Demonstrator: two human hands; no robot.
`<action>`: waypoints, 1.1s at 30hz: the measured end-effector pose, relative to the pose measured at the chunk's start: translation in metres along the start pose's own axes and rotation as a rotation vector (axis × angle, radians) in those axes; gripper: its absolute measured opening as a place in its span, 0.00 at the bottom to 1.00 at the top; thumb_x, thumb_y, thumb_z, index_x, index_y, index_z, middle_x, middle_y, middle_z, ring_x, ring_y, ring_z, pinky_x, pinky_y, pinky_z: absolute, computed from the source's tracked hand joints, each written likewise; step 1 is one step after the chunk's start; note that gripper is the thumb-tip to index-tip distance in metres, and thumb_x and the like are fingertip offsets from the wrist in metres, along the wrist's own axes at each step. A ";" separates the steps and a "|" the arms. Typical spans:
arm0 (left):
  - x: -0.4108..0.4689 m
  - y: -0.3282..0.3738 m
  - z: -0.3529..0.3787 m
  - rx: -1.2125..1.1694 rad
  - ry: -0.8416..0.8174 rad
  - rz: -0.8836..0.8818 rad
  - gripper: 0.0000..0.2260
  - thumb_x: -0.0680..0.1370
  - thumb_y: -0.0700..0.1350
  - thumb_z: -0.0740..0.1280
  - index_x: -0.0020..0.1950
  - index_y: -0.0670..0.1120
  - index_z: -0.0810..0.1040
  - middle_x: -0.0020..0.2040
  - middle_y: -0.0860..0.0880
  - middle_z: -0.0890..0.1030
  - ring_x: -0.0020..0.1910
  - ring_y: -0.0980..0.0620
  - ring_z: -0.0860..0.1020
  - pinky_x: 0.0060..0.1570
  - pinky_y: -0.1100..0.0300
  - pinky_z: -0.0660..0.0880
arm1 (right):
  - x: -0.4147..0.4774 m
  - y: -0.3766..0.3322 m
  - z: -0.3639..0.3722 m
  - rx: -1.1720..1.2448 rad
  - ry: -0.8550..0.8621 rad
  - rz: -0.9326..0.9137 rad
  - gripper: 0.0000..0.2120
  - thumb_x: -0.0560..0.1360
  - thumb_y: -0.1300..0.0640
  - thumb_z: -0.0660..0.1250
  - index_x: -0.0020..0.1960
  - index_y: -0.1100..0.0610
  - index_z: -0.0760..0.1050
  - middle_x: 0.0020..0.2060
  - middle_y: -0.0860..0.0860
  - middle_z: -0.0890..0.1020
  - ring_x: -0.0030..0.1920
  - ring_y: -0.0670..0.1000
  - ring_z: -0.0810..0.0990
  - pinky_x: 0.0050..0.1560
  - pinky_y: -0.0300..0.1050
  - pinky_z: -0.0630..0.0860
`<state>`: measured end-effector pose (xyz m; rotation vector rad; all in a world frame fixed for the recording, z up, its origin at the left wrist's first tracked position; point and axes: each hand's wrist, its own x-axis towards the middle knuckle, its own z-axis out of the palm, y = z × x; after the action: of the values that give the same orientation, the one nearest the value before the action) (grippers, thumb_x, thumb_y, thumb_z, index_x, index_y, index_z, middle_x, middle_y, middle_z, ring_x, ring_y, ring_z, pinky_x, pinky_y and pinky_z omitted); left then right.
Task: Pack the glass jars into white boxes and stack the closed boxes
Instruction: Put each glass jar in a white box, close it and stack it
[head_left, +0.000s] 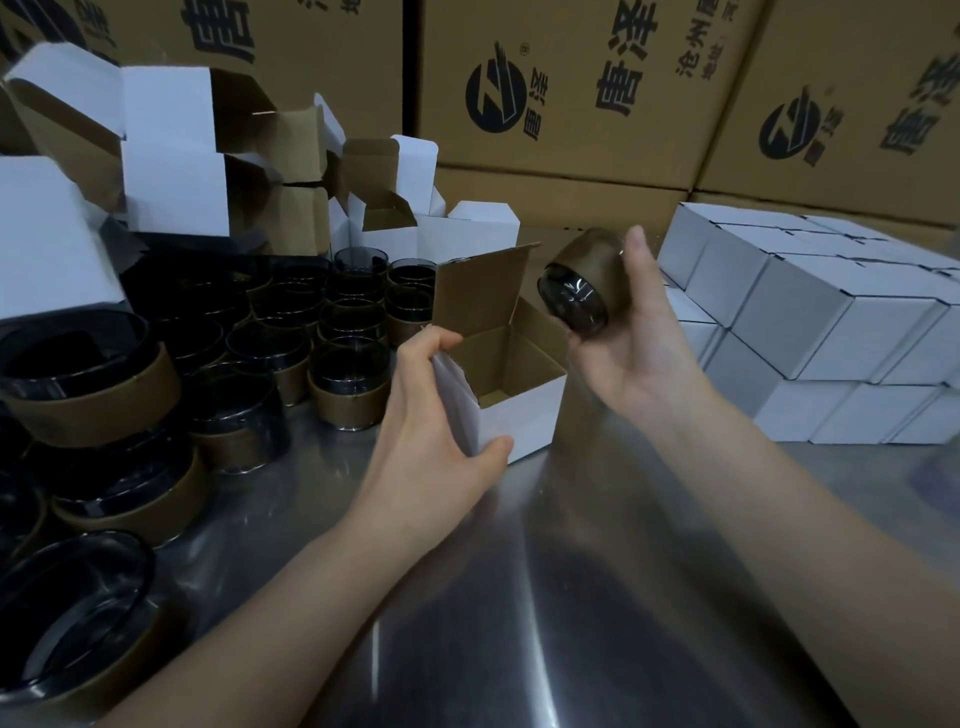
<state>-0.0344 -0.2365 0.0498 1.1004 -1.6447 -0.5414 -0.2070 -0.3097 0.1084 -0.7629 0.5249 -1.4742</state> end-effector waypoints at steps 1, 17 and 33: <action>0.000 0.000 0.000 0.001 0.000 0.002 0.41 0.69 0.41 0.76 0.56 0.75 0.51 0.68 0.54 0.66 0.68 0.53 0.68 0.67 0.49 0.70 | -0.001 0.000 0.001 -0.025 0.007 -0.019 0.18 0.73 0.47 0.71 0.57 0.57 0.75 0.46 0.54 0.86 0.47 0.54 0.86 0.43 0.45 0.81; -0.001 -0.006 0.000 -0.014 0.008 0.007 0.31 0.72 0.47 0.74 0.57 0.69 0.55 0.66 0.53 0.68 0.65 0.59 0.69 0.58 0.74 0.64 | -0.033 -0.014 0.026 -0.484 -0.442 -0.181 0.37 0.62 0.46 0.79 0.63 0.61 0.69 0.55 0.57 0.76 0.56 0.55 0.78 0.52 0.52 0.80; 0.000 -0.006 0.001 -0.093 0.056 -0.007 0.32 0.69 0.48 0.77 0.59 0.65 0.59 0.61 0.58 0.75 0.63 0.59 0.74 0.55 0.78 0.68 | -0.039 -0.018 0.025 -0.937 -0.452 -0.311 0.26 0.68 0.64 0.72 0.65 0.57 0.71 0.59 0.56 0.77 0.61 0.50 0.79 0.58 0.42 0.75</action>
<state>-0.0330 -0.2396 0.0440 1.0444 -1.5529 -0.5805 -0.2034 -0.2662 0.1327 -1.9308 0.7693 -1.2265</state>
